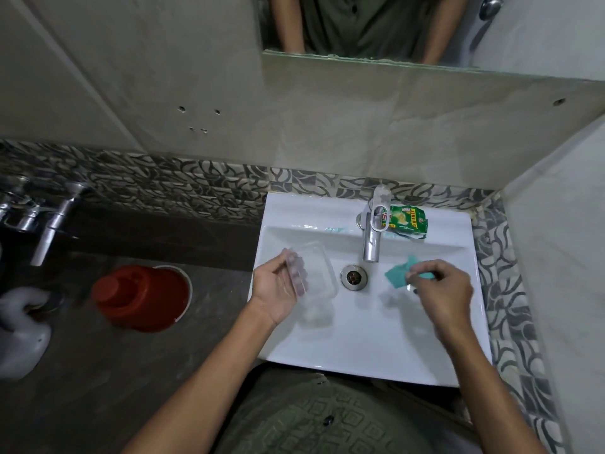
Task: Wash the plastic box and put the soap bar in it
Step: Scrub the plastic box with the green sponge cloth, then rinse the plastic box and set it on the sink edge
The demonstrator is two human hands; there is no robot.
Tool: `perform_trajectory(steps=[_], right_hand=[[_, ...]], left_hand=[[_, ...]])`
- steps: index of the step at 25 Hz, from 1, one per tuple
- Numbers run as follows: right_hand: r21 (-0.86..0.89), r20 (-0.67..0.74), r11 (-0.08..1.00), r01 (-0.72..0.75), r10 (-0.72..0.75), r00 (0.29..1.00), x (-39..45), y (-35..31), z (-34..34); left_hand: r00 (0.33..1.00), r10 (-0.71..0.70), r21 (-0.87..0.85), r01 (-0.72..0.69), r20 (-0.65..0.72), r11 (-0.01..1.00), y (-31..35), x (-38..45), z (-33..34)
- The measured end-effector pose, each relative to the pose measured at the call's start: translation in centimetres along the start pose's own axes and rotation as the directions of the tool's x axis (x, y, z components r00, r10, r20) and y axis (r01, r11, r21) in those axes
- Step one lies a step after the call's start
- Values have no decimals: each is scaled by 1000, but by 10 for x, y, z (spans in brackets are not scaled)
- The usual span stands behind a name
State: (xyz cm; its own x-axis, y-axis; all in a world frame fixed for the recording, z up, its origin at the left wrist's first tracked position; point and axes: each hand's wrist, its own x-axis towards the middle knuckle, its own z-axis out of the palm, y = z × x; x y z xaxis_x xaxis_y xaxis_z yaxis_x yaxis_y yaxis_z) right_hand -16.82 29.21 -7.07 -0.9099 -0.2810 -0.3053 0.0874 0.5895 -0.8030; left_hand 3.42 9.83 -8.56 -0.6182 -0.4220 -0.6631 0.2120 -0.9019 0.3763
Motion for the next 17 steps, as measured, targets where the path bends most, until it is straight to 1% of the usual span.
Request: perform_trajectory(steps=[2, 3, 4, 5, 6, 8, 9, 10, 11, 12, 13, 14, 15, 16, 17], right_hand=[[1, -123, 999, 43, -43, 992, 35, -7, -17], [52, -163, 997, 57, -48, 985, 53, -12, -21], [93, -197, 994, 64, -44, 979, 68, -18, -23], [87, -224, 993, 76, -55, 973, 82, -22, -22], [22, -230, 996, 84, -77, 970, 93, -24, -20], [-183, -181, 978, 96, -130, 975, 101, -24, -15], [-292, -168, 951, 104, -159, 973, 98, -25, -13], [-381, -192, 918, 111, -196, 962, 92, -26, -12], [-429, -239, 894, 129, -250, 938, 84, -28, -11], [-423, -279, 887, 184, -320, 905, 74, -32, -10], [-354, -277, 897, 265, -372, 886, 60, -39, -7], [-239, -215, 909, 342, -393, 894, 46, -51, 0], [-138, -100, 909, 392, -407, 908, 32, -65, 10], [-107, 44, 903, 417, -415, 909, 21, -78, 21], [-159, 165, 880, 448, -423, 891, 13, -89, 32]], left_hand=[[999, 20, 209, -12, -35, 978, -8, 5, 0], [999, 30, 290, -18, -37, 957, -12, 6, 0], [999, 29, 344, -16, -31, 939, -16, 7, 2], [999, 20, 375, -8, -27, 927, -20, 8, 3], [1000, 5, 386, 4, -22, 923, -22, 9, 5], [1000, -28, 388, 31, -12, 921, -25, 12, 10], [999, -43, 387, 42, -6, 921, -26, 14, 12], [998, -57, 379, 52, 2, 924, -27, 16, 13], [998, -70, 364, 64, 3, 929, -28, 19, 14], [996, -84, 340, 78, 2, 937, -29, 21, 15], [995, -100, 318, 96, -3, 943, -31, 23, 16], [993, -118, 298, 116, -12, 947, -33, 26, 17], [990, -138, 284, 140, -26, 949, -35, 29, 18], [986, -161, 273, 166, -41, 948, -38, 33, 19], [981, -184, 268, 193, -59, 944, -42, 36, 22]])
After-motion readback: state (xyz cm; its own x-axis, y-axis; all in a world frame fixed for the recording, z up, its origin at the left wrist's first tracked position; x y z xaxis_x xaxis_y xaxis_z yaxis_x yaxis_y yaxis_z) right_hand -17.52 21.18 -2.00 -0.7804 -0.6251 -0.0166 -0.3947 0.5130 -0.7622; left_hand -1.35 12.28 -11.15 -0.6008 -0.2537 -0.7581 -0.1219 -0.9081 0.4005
